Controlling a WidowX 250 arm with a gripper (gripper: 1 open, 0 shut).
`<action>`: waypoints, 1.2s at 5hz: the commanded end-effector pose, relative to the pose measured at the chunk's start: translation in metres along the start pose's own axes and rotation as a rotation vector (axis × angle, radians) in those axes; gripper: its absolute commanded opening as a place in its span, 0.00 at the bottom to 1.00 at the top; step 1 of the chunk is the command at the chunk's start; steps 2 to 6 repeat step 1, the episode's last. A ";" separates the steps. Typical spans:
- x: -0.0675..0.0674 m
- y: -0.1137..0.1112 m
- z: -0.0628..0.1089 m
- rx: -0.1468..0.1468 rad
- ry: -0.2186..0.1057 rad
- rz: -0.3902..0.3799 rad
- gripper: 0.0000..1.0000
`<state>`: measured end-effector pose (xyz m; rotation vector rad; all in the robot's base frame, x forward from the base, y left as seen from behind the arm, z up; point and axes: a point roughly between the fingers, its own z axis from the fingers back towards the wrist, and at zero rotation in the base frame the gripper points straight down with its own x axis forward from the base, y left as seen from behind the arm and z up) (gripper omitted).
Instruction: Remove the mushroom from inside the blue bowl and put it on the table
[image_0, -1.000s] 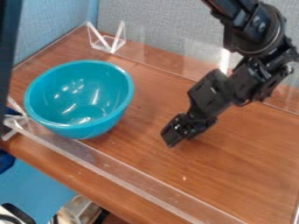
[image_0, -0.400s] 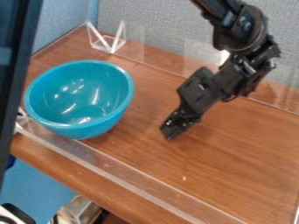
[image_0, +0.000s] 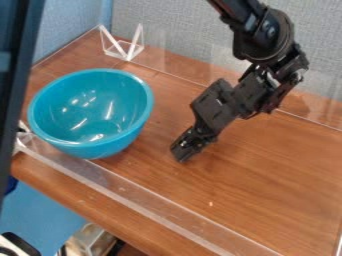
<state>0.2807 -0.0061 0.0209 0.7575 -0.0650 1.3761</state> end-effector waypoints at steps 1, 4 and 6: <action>0.011 0.008 0.010 -0.023 0.027 0.075 0.00; 0.011 0.008 0.010 -0.023 0.027 0.075 0.00; 0.011 0.008 0.010 -0.023 0.027 0.075 0.00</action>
